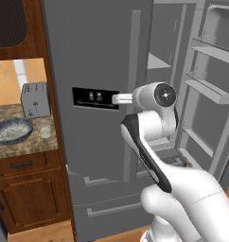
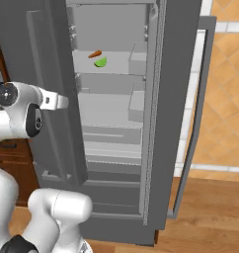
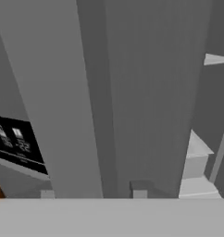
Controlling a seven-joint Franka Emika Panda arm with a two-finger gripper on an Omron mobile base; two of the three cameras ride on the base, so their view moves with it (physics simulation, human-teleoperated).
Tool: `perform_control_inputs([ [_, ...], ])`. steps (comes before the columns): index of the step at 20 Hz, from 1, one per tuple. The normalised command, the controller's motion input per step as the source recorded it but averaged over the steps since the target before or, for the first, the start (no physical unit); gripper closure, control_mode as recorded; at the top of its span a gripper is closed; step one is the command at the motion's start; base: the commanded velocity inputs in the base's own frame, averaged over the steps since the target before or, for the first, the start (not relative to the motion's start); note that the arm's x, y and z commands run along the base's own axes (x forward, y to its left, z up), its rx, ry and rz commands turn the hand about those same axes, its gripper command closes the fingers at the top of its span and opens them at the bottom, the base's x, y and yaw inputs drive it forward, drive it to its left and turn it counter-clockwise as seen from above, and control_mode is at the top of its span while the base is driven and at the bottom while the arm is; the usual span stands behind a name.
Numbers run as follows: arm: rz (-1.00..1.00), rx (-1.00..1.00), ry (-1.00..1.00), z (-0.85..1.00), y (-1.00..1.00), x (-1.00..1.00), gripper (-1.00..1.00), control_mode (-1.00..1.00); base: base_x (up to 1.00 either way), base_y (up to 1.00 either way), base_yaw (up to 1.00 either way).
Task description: Grab a lemon wedge from the fridge and one ice cube from the ice bowl, and put them in the glass of lemonade.
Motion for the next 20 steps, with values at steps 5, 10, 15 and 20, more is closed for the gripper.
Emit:
perform_control_inputs([
  [5, 0.01, -0.04, 0.0, 0.04, 0.43, -0.82, -1.0, -1.0, 0.0, 0.0, 0.0],
  [10, 0.04, 0.04, 0.0, 0.42, 0.16, -0.63, -1.0, -1.0, 0.0, 0.0, 0.0],
  [15, 0.0, 0.31, 0.0, 0.97, 0.02, -0.8, -1.0, -1.0, 0.0, 0.0, 0.0],
  [20, 0.0, 0.27, 0.0, 0.94, -0.06, -0.93, -1.0, -1.0, 0.0, 0.0, 0.0],
])
